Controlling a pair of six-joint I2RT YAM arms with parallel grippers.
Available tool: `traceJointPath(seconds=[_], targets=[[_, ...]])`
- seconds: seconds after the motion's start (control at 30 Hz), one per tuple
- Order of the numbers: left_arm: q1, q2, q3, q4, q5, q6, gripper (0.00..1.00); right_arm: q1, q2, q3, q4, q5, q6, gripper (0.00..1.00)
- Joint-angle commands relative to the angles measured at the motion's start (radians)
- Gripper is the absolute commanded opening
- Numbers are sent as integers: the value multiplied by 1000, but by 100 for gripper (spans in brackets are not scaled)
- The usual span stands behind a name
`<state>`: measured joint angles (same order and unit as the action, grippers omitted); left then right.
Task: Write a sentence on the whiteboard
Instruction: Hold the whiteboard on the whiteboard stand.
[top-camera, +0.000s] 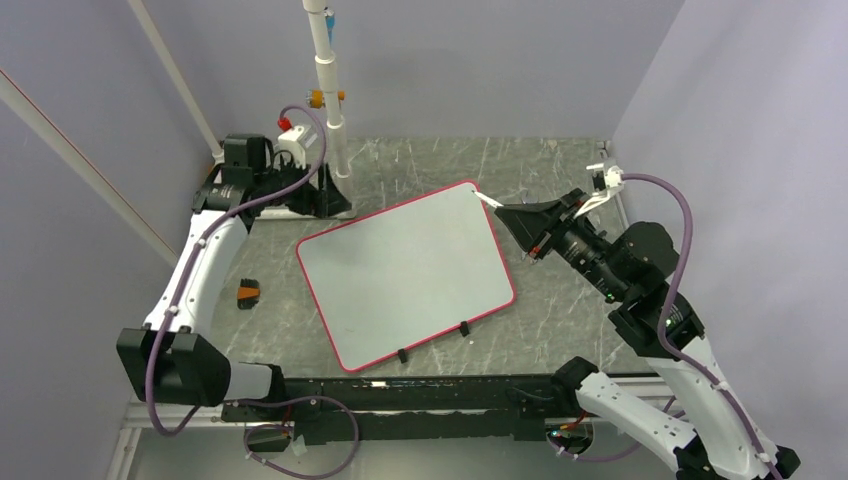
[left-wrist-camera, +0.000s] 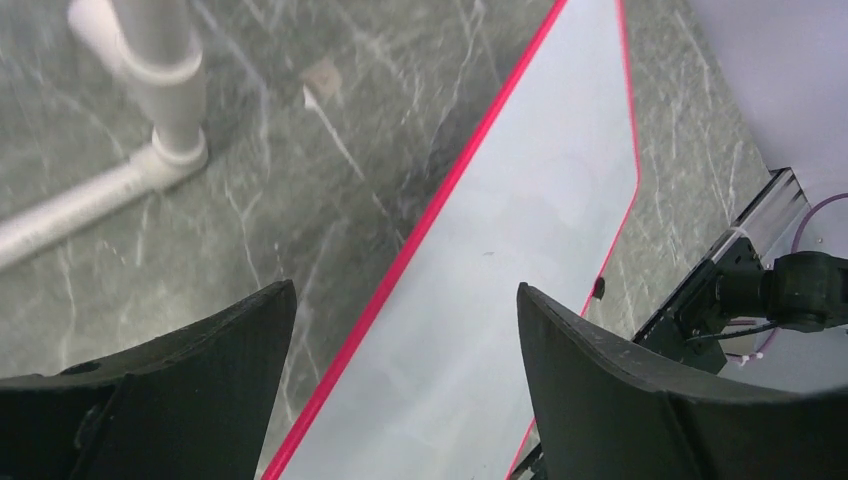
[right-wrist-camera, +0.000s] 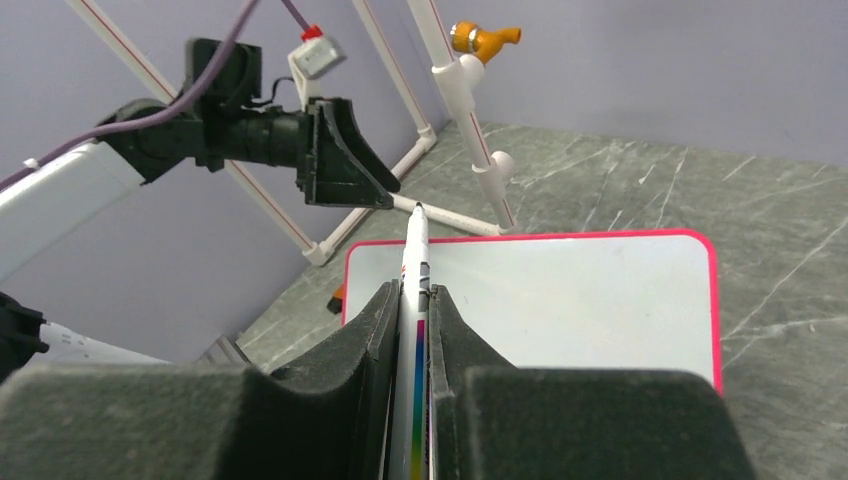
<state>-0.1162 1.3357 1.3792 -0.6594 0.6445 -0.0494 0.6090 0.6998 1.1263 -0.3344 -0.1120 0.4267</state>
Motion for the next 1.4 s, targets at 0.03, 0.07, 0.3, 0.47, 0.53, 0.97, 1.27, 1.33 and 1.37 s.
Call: traceJointPath(seconds=[0.03, 0.07, 0.3, 0.47, 0.53, 0.97, 1.27, 1.33, 1.37], targets=[[71, 3, -127, 141, 139, -28, 83, -2, 29, -3, 69, -53, 24, 0], [80, 15, -131, 144, 160, -25, 82, -1, 35, 3, 67, -60, 24, 0], [103, 77, -123, 134, 277, 2, 77, -1, 87, 12, 84, -133, -13, 0], [107, 94, -127, 108, 264, 34, 74, -2, 140, 0, 120, -191, -47, 0], [106, 100, -127, 103, 256, 37, 71, -2, 160, -13, 145, -214, -57, 0], [106, 172, -126, 79, 296, 99, 63, 0, 248, -101, 262, -315, -108, 0], [97, 195, -130, 53, 362, 118, 58, 0, 302, -105, 273, -350, -134, 0], [90, 182, -139, 60, 379, 117, 58, 0, 305, -108, 276, -351, -132, 0], [87, 176, -144, 65, 388, 114, 58, 0, 306, -109, 277, -352, -132, 0]])
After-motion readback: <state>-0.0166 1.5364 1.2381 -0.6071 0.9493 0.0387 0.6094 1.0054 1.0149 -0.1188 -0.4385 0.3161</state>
